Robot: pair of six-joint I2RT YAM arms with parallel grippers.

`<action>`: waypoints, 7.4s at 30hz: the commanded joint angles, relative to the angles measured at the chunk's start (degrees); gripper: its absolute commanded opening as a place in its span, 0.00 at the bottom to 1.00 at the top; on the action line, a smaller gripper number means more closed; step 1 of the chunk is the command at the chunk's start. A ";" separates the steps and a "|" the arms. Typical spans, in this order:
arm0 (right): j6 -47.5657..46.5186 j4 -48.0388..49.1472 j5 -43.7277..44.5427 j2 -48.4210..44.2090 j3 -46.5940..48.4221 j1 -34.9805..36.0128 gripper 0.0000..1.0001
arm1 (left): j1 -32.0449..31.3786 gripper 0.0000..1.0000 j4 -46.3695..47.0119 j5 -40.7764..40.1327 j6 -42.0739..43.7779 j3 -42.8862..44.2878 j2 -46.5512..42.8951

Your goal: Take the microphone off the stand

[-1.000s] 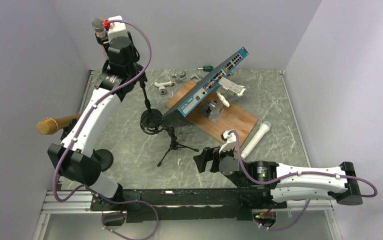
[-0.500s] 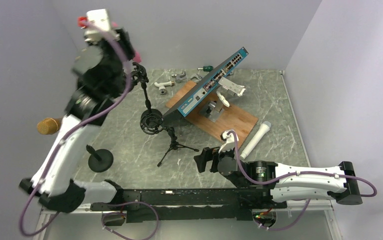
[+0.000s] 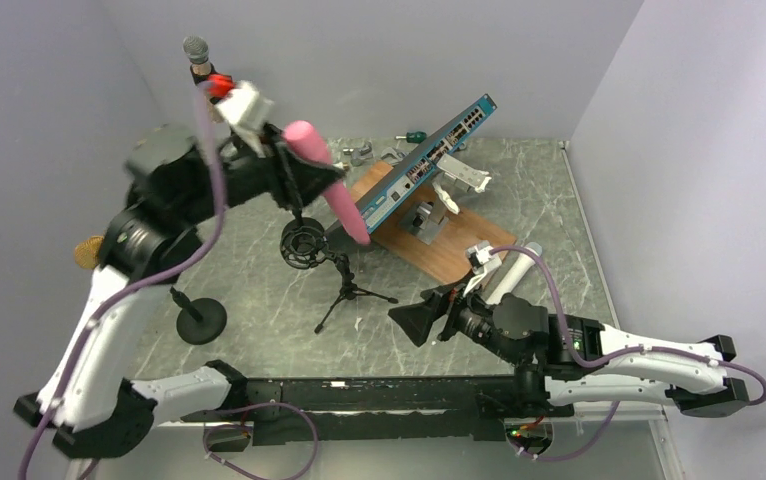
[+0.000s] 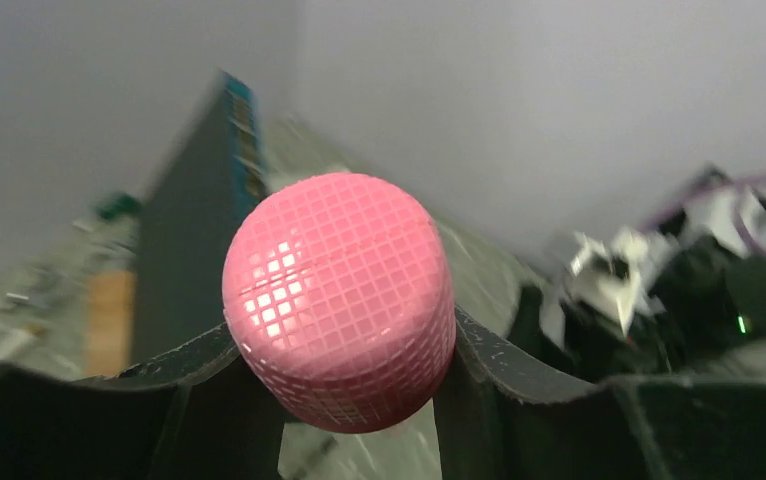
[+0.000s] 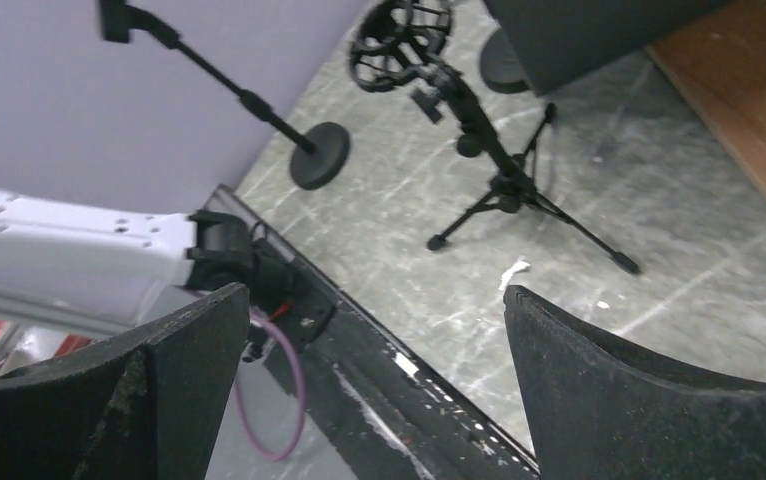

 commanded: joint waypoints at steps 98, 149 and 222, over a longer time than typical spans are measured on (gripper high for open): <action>1.80 -20.17 -10.78 21.88 -2.87 -75.20 0.17 | -15.05 0.99 -5.34 -16.27 11.39 -20.64 -16.21; 1.33 -3.66 -16.57 18.79 -15.36 -81.11 0.76 | -15.03 0.99 -4.53 -35.67 0.53 -18.85 -13.73; -1.71 3.30 -24.41 3.37 -22.92 -81.13 0.78 | 13.33 0.15 -5.38 -26.52 1.95 -18.98 25.54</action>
